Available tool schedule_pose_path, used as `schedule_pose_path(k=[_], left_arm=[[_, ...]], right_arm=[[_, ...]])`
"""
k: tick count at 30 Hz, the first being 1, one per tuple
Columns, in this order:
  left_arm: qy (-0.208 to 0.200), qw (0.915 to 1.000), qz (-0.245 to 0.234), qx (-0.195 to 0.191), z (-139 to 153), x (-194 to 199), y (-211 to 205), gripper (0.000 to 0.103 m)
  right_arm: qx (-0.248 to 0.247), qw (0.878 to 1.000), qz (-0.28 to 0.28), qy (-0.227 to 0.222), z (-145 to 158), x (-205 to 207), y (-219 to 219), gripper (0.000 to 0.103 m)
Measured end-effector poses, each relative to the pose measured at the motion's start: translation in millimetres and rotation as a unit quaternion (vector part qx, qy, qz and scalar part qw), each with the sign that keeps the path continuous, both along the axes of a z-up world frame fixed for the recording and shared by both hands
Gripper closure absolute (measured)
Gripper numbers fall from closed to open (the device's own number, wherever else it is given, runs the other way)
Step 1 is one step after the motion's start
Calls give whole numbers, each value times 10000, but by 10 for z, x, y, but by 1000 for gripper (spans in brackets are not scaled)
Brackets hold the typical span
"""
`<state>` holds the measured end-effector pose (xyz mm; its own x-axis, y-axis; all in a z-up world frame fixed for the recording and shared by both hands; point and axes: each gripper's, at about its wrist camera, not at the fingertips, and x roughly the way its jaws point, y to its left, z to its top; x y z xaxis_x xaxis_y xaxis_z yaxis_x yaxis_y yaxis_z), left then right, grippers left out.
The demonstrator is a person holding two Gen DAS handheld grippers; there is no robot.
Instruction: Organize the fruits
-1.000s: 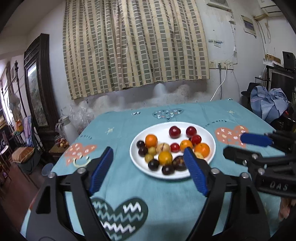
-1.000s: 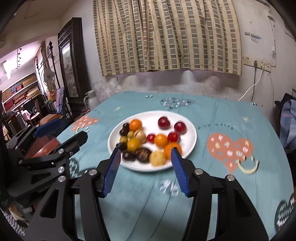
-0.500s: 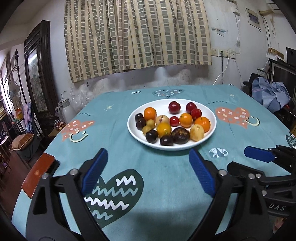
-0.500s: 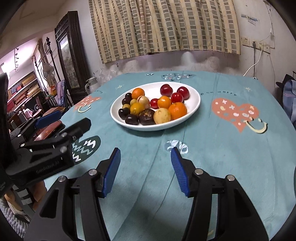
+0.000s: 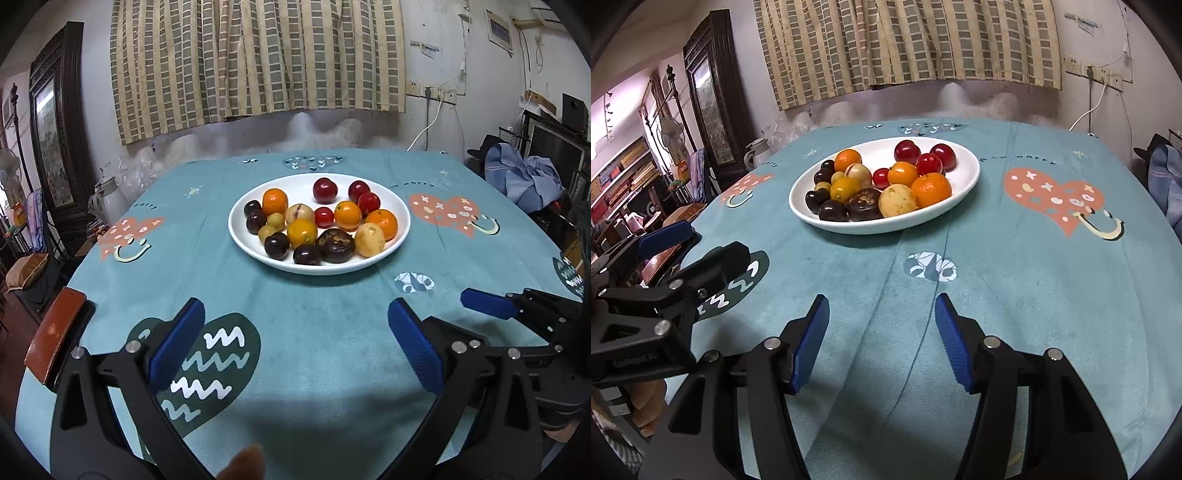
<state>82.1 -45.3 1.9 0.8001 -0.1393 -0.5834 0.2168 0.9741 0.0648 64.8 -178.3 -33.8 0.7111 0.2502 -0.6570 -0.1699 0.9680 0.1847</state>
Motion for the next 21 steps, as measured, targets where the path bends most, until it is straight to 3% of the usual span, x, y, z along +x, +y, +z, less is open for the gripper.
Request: schedule_pose_path(k=[8, 16, 21], left_arm=[[70, 9998, -60, -183, 30, 1, 40, 2], [-149, 9998, 123, 48, 36, -14, -6, 2], [-71, 9998, 193, -80, 36, -1, 47, 2]], right_arm=[[-43, 10000, 47, 23, -12, -12, 35, 43], [-25, 10000, 33, 6, -14, -8, 26, 43], [-44, 10000, 38, -2, -13, -16, 38, 43]])
